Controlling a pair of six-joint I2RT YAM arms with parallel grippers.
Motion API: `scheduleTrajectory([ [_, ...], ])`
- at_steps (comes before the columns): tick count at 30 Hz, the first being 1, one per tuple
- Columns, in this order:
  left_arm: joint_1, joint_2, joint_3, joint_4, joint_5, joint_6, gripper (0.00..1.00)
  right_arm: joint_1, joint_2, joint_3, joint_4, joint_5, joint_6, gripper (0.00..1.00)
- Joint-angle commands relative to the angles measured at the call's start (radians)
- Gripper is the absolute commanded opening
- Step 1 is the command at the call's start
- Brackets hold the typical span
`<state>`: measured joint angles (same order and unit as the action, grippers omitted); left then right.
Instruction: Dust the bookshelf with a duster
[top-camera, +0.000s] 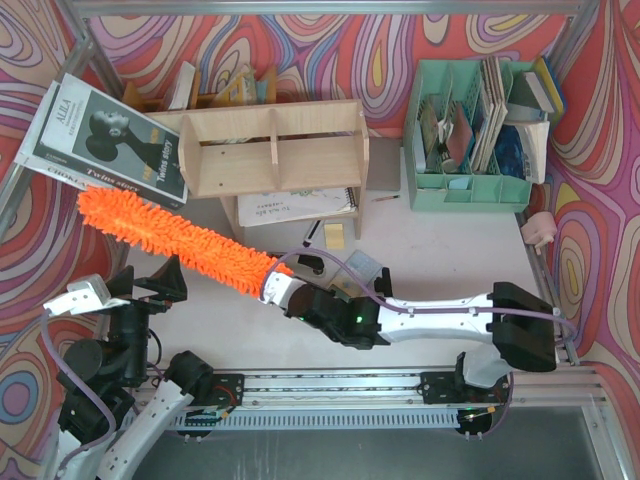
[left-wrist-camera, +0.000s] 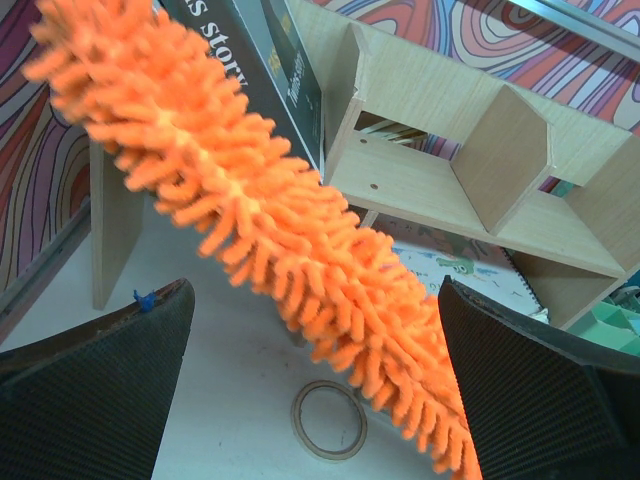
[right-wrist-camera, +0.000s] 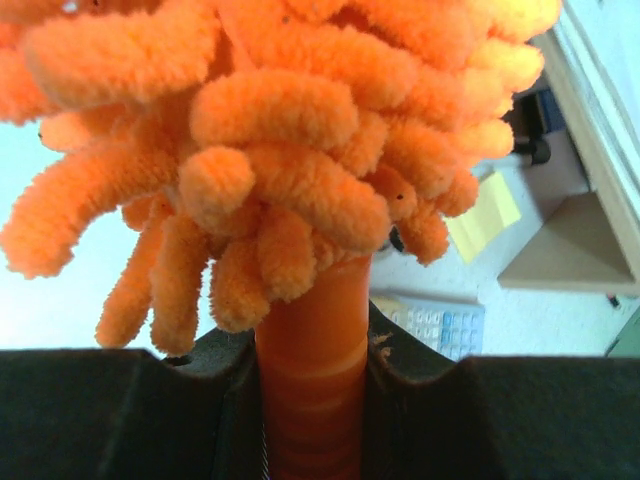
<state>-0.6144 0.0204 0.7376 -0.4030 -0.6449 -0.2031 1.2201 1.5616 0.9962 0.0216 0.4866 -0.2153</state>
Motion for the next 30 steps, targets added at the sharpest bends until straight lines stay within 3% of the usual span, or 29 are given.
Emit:
scheduleTrajectory([
  [1,0.005,-0.016,-0.009,-0.011,-0.013,-0.008,0.98,0.005,-0.081,-0.060,-0.051,0.071,0.141,0.00],
  [10,0.005,-0.011,-0.013,-0.003,-0.013,-0.008,0.98,0.011,-0.136,-0.077,-0.073,0.084,0.180,0.00],
  [21,0.005,-0.015,-0.010,-0.010,-0.018,-0.007,0.98,0.025,-0.004,0.121,0.089,0.018,0.043,0.00],
  [30,0.005,-0.015,-0.011,-0.010,-0.021,-0.007,0.98,0.026,0.074,0.172,0.062,0.072,0.018,0.00],
])
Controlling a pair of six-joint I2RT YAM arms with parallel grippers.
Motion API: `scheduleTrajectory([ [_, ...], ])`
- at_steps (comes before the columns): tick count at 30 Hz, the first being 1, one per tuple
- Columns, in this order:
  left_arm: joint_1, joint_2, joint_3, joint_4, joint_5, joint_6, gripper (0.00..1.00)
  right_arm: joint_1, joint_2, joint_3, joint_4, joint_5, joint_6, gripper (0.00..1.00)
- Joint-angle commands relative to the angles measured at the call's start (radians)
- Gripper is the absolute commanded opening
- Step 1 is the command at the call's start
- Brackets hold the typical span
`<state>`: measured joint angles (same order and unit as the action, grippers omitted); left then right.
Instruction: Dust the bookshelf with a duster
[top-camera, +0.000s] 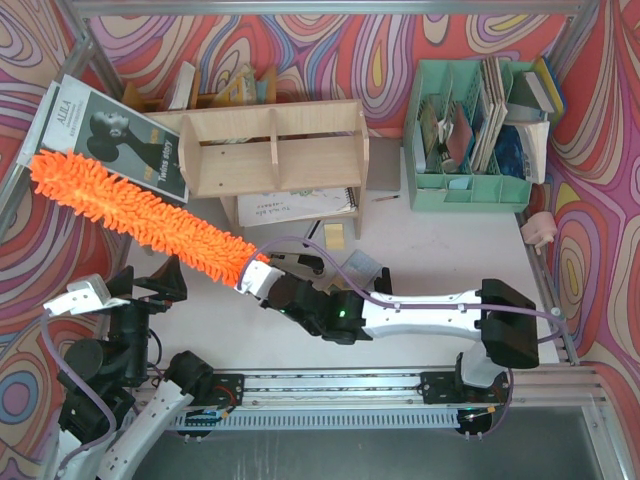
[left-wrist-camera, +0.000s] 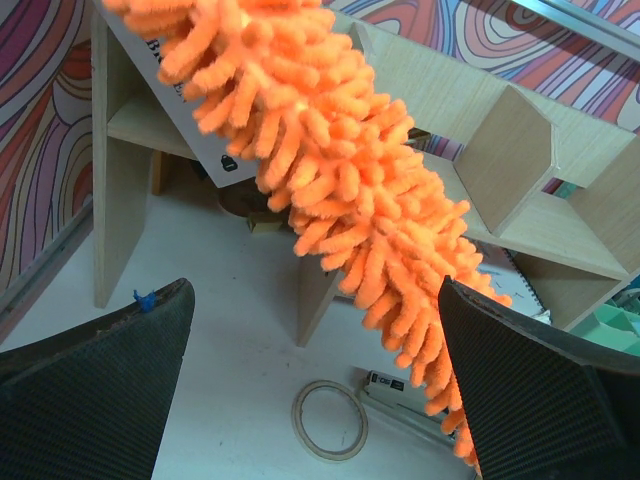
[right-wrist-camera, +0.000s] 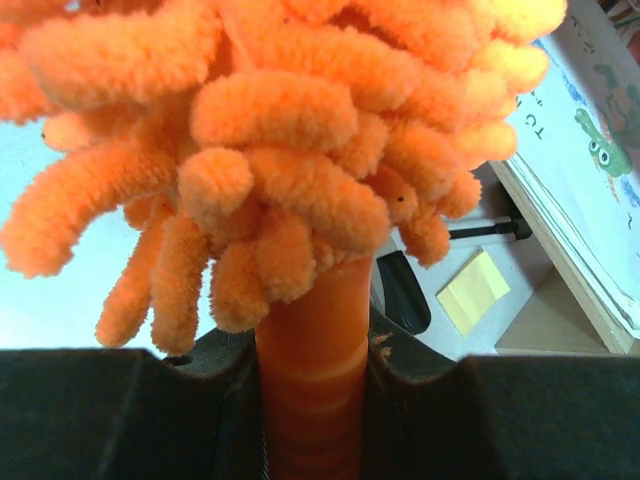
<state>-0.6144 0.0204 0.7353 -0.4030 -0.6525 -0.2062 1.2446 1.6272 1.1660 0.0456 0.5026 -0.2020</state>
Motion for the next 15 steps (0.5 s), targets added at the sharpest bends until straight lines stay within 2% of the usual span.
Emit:
scheduleTrajectory([
  [1,0.005,-0.015,-0.008,-0.009,-0.014,-0.004,0.98,0.001,-0.009,-0.017,0.032,0.058,0.016,0.00],
  [15,0.005,-0.006,-0.012,-0.005,-0.012,-0.006,0.98,0.001,-0.258,-0.307,-0.193,0.109,0.266,0.00],
])
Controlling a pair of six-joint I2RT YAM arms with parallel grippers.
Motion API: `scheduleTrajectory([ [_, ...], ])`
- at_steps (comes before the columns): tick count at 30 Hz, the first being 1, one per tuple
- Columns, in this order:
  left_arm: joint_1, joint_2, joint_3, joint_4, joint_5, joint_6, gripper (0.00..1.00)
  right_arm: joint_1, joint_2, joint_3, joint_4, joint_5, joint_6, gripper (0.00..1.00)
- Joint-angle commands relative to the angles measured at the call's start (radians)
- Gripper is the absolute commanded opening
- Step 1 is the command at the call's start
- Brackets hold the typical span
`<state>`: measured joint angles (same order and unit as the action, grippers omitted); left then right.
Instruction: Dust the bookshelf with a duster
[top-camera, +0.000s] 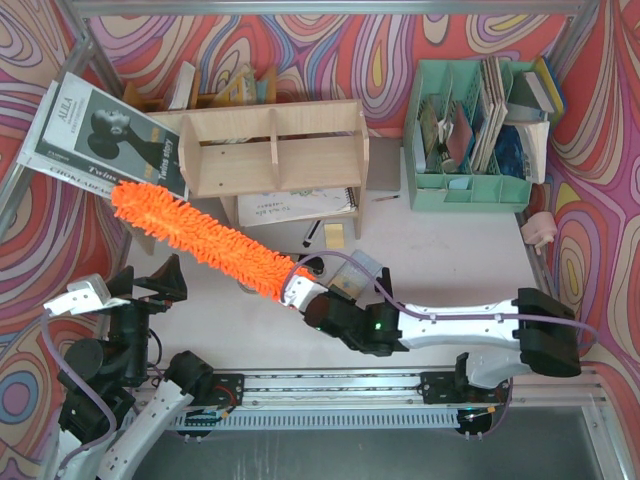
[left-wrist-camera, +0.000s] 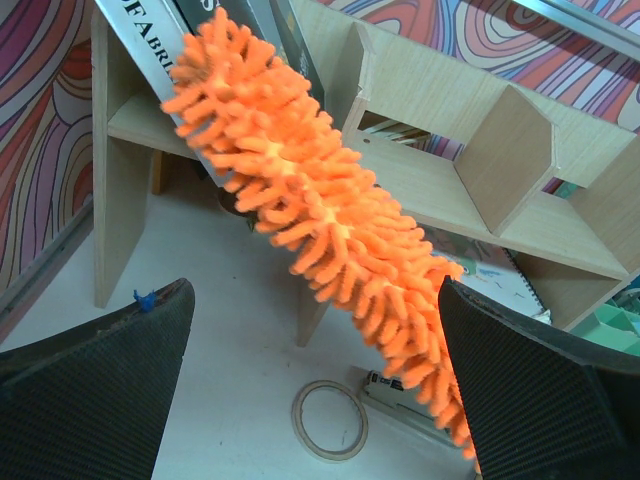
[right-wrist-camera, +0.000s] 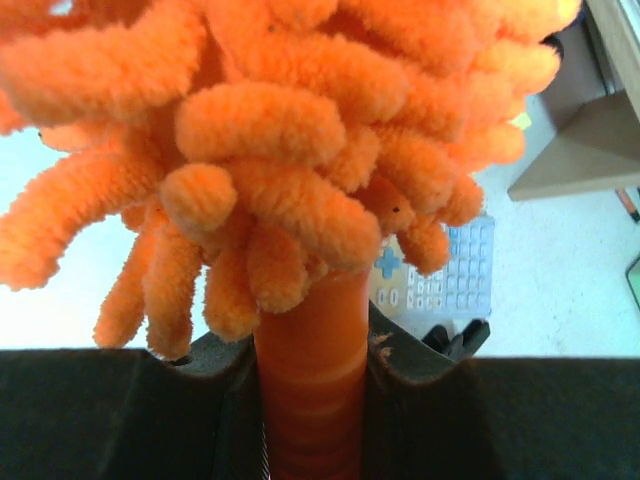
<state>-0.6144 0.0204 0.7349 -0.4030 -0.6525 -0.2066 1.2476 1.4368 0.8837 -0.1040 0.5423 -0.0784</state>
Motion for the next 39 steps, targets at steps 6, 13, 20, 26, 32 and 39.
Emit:
scheduleTrajectory([
  [6,0.005,-0.005,-0.010,-0.006,-0.012,-0.005,0.98,-0.001,-0.033,-0.018,-0.009,0.048,0.133,0.00],
  [13,0.005,-0.010,-0.010,-0.007,-0.015,-0.005,0.98,0.003,0.059,0.115,0.134,0.006,-0.004,0.00],
  [20,0.005,-0.013,-0.010,-0.009,-0.014,-0.005,0.98,0.004,0.163,0.275,0.224,-0.014,-0.103,0.00],
  [26,0.005,-0.015,-0.006,-0.012,-0.014,-0.008,0.98,0.006,0.246,0.337,0.207,0.017,-0.120,0.00],
  [32,0.005,-0.013,-0.013,-0.004,-0.012,-0.007,0.98,0.004,0.179,0.234,0.139,0.013,-0.029,0.00],
  [39,0.005,0.002,-0.014,-0.001,-0.012,-0.006,0.98,0.005,0.027,0.058,0.005,0.043,0.106,0.00],
])
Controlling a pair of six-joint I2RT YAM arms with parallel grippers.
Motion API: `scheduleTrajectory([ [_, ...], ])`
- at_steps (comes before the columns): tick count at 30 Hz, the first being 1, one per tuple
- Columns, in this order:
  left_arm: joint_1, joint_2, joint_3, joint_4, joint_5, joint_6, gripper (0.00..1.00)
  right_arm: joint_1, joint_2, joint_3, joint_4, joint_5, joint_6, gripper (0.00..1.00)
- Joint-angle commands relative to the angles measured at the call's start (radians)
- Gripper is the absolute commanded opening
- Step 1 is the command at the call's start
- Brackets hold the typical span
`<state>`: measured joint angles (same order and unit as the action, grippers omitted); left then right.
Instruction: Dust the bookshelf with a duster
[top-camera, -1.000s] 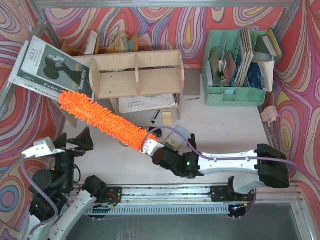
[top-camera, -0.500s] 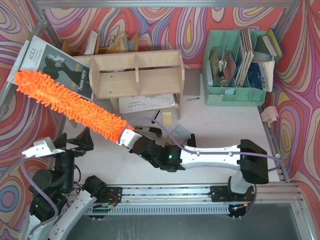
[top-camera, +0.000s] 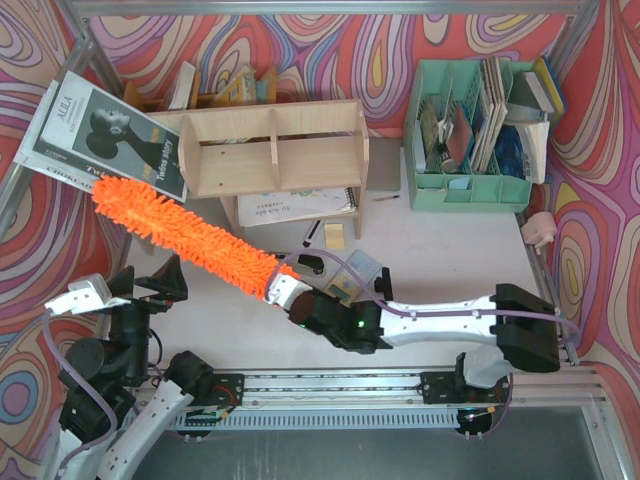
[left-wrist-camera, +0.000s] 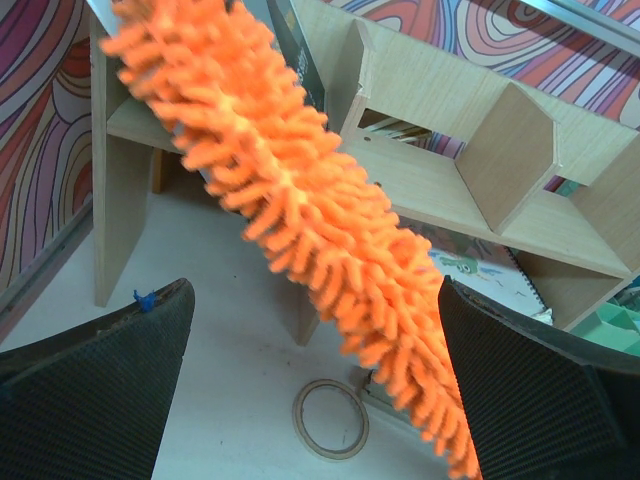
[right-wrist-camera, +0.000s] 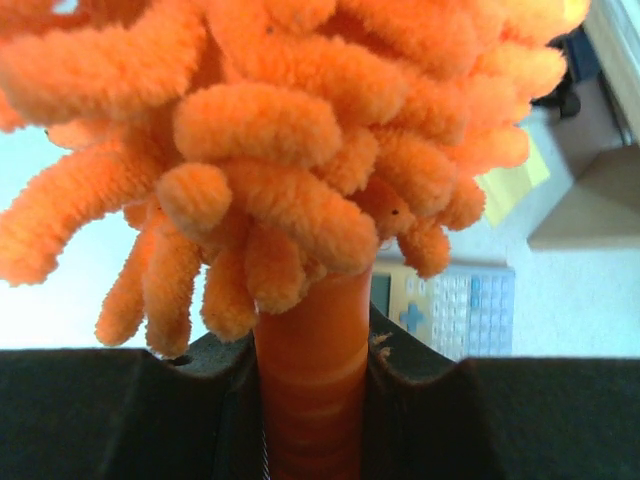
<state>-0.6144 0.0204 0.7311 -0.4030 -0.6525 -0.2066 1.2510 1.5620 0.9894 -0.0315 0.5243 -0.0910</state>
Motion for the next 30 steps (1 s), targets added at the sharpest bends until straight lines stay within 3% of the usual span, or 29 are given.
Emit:
scheduleTrajectory([
  [1,0.005,0.003,-0.009,-0.001,-0.013,-0.005,0.98,0.001,-0.112,-0.063,-0.094,0.068,0.136,0.00],
  [12,0.005,0.006,-0.012,-0.001,-0.024,-0.004,0.98,0.005,-0.173,-0.116,-0.153,0.070,0.186,0.00],
  [30,0.005,0.004,-0.010,-0.003,-0.032,-0.003,0.98,0.019,0.055,0.198,0.095,0.065,-0.123,0.00],
])
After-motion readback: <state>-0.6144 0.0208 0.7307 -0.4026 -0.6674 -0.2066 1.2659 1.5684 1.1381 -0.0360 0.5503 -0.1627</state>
